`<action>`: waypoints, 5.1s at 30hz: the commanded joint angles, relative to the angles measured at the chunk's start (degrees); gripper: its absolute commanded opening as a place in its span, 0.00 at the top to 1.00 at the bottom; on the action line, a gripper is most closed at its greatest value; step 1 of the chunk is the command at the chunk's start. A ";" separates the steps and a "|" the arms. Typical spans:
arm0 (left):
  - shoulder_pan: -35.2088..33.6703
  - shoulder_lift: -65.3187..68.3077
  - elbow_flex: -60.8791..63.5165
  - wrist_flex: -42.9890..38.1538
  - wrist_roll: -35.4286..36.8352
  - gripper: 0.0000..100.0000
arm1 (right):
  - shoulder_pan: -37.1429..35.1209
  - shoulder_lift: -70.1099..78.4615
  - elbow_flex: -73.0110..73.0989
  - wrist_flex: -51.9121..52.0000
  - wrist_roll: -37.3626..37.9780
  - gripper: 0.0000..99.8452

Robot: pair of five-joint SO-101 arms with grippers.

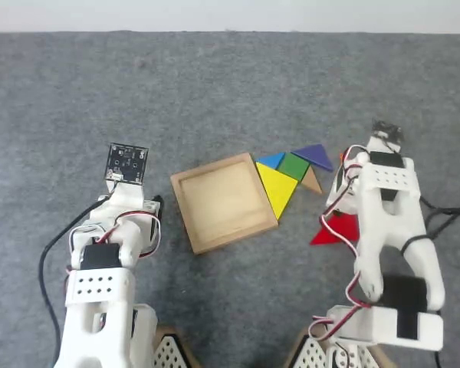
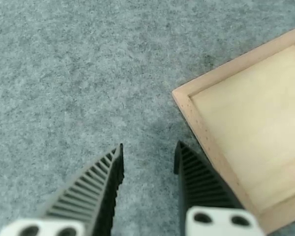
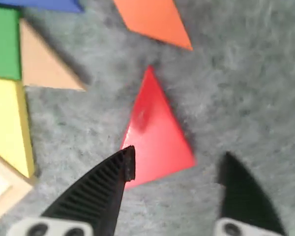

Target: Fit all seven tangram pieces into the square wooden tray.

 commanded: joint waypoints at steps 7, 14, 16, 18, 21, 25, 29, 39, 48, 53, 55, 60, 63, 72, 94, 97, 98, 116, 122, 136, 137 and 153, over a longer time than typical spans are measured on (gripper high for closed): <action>0.53 0.18 -0.75 0.26 -0.09 0.83 | -7.43 4.18 -5.27 -1.36 -18.29 0.62; 0.53 0.18 -0.75 0.18 -0.09 0.83 | -6.37 8.13 -5.27 -4.18 -19.78 0.67; 0.53 0.18 -0.75 0.18 -0.09 0.83 | -5.76 8.22 -5.19 -4.09 -19.60 0.72; 0.53 0.18 -0.75 0.18 -0.09 0.83 | -5.85 8.22 -5.19 -4.18 -19.60 0.75; 0.53 0.18 -0.75 0.18 -0.09 0.83 | -5.85 8.31 -5.19 -4.44 -19.60 0.74; 0.53 0.18 -0.75 0.18 -0.09 0.83 | -5.49 8.31 -5.01 -4.35 -19.60 0.74; 0.53 0.18 -0.75 0.18 -0.09 0.83 | -5.41 8.40 -4.92 -4.53 -19.52 0.74; 0.53 0.26 -0.75 0.18 -0.09 0.83 | -0.92 14.29 -7.12 -4.79 -16.62 0.84; 0.53 0.26 -0.75 0.18 -0.09 0.83 | -0.13 14.90 -8.70 -2.51 -16.44 0.86; 0.53 0.26 -0.75 0.18 -0.09 0.83 | 5.23 14.81 -12.13 -1.71 -16.26 0.87; 0.53 0.26 -0.75 0.18 -0.09 0.83 | 7.34 14.90 -13.45 -1.71 -14.59 0.87; 0.53 0.26 -0.75 0.18 -0.09 0.83 | 11.74 14.90 -15.30 -1.27 -11.34 0.87; 0.53 0.26 -0.75 0.18 -0.09 0.83 | 14.73 14.90 -18.29 1.63 -9.67 0.87; 0.53 0.26 -0.75 0.18 -0.09 0.83 | 12.09 15.43 -18.73 8.84 -9.93 0.76; 0.53 0.26 -0.75 0.18 -0.09 0.83 | 10.77 16.04 -13.19 0.92 -15.91 0.67; 0.53 0.26 -0.75 0.18 -0.09 0.83 | 10.77 19.12 -13.71 0.84 -15.91 0.67; 0.53 0.26 -0.75 0.18 -0.09 0.83 | 10.68 20.18 -14.24 1.27 -15.91 0.67; 0.53 0.26 -0.75 0.26 -0.09 0.83 | 10.95 25.54 -21.63 5.14 -15.91 0.88; 0.53 0.26 -0.75 0.26 -0.09 0.83 | 11.38 24.40 -23.30 5.93 -15.30 0.88; 0.53 0.26 -0.75 0.26 -0.09 0.83 | 17.54 24.48 -28.66 9.71 1.67 0.70; 0.53 0.26 -0.75 0.26 -0.09 0.83 | 18.15 24.31 -28.92 9.63 3.08 0.69; 0.53 0.26 -0.75 0.26 -0.09 0.83 | 18.77 29.05 -31.65 3.38 14.77 0.67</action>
